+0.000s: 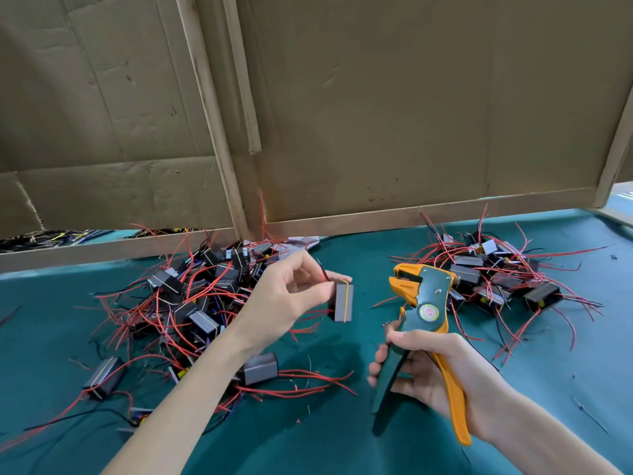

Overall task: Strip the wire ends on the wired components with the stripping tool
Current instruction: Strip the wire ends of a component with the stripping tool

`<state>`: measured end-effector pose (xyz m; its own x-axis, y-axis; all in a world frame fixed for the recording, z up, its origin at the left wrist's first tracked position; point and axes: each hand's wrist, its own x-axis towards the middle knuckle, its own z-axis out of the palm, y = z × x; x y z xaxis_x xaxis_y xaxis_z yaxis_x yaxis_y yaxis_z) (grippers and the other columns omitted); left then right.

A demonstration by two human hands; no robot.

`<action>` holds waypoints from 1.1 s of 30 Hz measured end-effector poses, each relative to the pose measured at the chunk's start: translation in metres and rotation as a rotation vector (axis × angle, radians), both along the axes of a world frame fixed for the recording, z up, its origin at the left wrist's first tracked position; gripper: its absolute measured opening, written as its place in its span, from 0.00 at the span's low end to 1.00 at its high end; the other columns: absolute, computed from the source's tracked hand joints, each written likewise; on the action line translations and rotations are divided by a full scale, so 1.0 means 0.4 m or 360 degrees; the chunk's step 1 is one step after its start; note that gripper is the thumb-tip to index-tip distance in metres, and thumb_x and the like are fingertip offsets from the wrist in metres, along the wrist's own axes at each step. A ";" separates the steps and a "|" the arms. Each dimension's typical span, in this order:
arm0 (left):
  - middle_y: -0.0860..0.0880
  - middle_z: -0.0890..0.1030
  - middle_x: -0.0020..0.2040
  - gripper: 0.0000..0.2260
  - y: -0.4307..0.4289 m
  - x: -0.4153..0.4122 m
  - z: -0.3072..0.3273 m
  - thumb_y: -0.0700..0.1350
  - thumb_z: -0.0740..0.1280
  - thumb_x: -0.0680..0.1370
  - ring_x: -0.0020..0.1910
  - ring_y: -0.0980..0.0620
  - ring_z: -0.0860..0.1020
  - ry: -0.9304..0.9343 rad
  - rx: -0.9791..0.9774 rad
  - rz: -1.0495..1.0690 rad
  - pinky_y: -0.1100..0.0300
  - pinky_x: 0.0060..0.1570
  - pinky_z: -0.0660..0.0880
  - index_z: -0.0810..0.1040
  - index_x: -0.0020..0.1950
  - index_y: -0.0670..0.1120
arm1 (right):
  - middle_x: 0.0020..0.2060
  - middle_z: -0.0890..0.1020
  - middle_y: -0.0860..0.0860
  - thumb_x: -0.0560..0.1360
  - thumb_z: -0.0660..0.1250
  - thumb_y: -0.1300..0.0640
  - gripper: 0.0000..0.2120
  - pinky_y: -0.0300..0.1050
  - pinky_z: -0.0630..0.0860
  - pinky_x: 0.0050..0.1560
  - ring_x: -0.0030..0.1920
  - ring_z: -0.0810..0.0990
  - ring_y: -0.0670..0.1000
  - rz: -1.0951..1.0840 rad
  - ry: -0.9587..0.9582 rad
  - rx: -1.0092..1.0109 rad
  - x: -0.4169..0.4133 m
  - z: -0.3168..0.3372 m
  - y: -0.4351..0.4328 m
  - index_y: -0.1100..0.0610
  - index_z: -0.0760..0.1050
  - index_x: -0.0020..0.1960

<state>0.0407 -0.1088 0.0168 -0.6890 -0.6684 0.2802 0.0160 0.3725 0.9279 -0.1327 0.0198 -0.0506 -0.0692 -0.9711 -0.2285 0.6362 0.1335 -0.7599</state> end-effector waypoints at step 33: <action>0.53 0.85 0.45 0.04 0.016 -0.002 0.016 0.41 0.68 0.77 0.37 0.49 0.72 -0.0121 -0.0202 -0.0097 0.60 0.43 0.72 0.79 0.46 0.50 | 0.37 0.80 0.65 0.62 0.81 0.56 0.16 0.58 0.79 0.46 0.40 0.82 0.65 0.0417 0.0434 -0.0254 0.016 0.032 0.013 0.62 0.77 0.39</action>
<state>0.0398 -0.1024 0.0234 -0.7497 -0.5872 0.3053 -0.0263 0.4874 0.8728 -0.1264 0.0249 -0.0378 0.1479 -0.9857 -0.0807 0.3689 0.1307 -0.9202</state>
